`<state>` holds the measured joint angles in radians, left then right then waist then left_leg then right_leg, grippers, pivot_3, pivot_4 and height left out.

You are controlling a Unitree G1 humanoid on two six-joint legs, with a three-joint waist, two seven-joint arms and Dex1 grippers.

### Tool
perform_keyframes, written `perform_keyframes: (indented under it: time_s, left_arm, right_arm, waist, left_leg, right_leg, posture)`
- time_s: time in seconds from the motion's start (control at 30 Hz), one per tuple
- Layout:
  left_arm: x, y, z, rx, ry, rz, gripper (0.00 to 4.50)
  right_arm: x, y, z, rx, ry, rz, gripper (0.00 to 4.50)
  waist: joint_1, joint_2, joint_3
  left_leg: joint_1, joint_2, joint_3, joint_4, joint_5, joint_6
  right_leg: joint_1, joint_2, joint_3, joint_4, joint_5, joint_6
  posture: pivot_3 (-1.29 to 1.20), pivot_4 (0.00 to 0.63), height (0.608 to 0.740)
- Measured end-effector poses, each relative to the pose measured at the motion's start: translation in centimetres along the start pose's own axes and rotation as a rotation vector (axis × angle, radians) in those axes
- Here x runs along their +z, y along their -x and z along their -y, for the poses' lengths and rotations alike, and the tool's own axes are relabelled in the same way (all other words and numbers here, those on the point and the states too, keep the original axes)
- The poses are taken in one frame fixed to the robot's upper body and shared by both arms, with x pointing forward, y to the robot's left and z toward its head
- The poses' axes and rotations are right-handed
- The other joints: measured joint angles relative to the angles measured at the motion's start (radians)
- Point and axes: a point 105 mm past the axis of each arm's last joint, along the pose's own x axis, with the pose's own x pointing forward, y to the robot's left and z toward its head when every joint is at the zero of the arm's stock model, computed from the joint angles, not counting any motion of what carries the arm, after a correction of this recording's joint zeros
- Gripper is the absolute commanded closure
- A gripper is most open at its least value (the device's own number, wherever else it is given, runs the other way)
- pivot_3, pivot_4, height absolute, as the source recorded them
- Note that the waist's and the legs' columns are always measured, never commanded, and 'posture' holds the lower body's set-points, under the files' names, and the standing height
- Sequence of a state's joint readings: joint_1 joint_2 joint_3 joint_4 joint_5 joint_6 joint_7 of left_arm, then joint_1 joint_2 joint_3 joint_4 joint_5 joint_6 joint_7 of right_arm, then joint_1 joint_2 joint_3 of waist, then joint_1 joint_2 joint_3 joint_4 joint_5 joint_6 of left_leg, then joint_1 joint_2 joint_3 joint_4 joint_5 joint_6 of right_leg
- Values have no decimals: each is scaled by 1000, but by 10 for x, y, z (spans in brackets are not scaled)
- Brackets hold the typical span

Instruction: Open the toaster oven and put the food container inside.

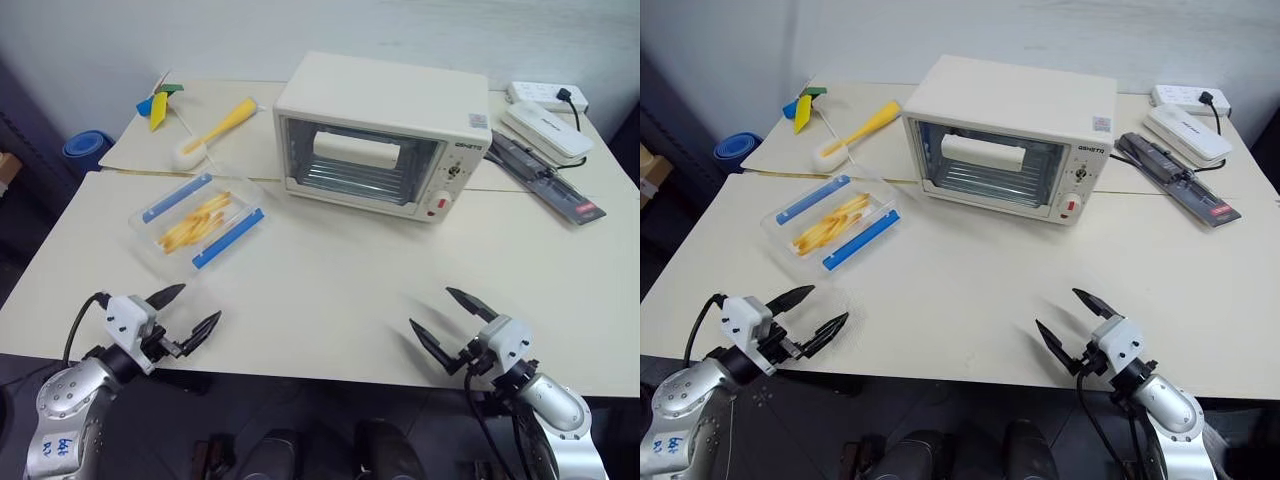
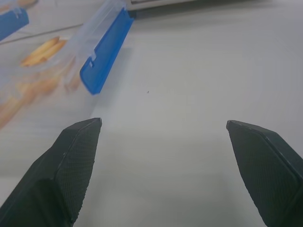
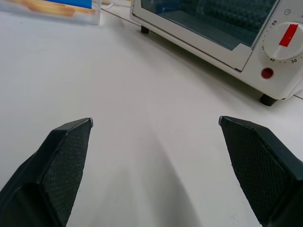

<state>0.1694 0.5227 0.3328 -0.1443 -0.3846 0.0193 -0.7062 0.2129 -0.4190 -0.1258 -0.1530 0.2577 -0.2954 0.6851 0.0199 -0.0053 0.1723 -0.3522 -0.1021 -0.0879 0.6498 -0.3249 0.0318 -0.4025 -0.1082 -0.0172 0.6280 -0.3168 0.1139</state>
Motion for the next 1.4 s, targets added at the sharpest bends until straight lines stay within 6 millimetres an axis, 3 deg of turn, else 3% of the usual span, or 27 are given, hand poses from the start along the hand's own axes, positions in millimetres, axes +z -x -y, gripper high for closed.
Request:
perform_keyframes:
  time_s: [0.1,0.2,0.4,0.47,0.77,0.93,1.03,1.2,1.3,1.4]
  left_arm:
    - [1,-1,0,-9,8,-4,0]
    - [11,-3,1,-76,55,0,0]
    - [84,-8,-15,-246,117,127,0]
    - [96,-11,-14,-282,107,142,0]
    - [105,-19,-8,-296,125,180,0]
    - [102,-20,-1,-293,142,175,0]
    - [105,-21,3,-293,132,181,0]
    - [105,-24,-2,-266,153,172,0]
    - [122,-38,-12,-229,164,257,573]
    - [139,-58,-27,-191,179,329,1524]
  right_arm:
    - [2,-4,3,-3,-17,12,32]
    - [17,-25,12,13,-67,58,32]
    - [88,-93,33,146,-72,147,32]
    - [101,-109,36,175,-72,140,32]
    - [108,-162,54,115,-132,71,32]
    - [114,-173,47,126,-151,108,32]
    - [120,-177,32,178,-150,134,32]
    - [113,-160,5,289,-80,166,32]
    - [100,-145,-6,351,-33,112,0]
    - [81,-132,-21,396,-15,57,0]
  waist:
    - [-1,0,0]
    - [-5,0,1]
    - [-16,2,2]
    - [-20,2,2]
    - [-30,2,2]
    - [-28,2,2]
    - [-28,2,2]
    - [-29,3,3]
    - [-23,3,3]
    - [-21,2,2]
  left_leg:
    - [0,1,0,-1,0,-1]
    - [-1,2,0,1,0,-1]
    - [-3,8,0,1,0,-5]
    - [-3,9,-1,-1,0,-6]
    - [-8,10,-1,-2,-1,-6]
    - [-8,10,0,0,-1,-6]
    - [-8,10,0,2,-1,-7]
    - [-8,11,0,1,0,-8]
    - [-8,11,0,2,0,-8]
    - [-8,11,0,4,0,-8]
  right_leg:
    - [0,1,0,0,0,0]
    - [-1,2,0,0,1,-1]
    - [-4,7,0,0,3,-6]
    - [-6,9,0,0,3,-8]
    - [-10,10,-1,0,2,-8]
    - [-10,11,0,0,2,-8]
    - [-10,11,0,1,2,-9]
    - [-12,12,1,2,2,-9]
    - [-12,12,0,2,2,-9]
    - [-11,12,0,2,2,-9]
  posture:
    - [0,150,740]
    - [0,150,740]
    - [0,150,740]
    - [0,150,740]
    - [0,150,740]
    - [0,150,740]
    - [0,150,740]
    - [0,150,740]
    - [0,150,740]
    - [0,150,740]
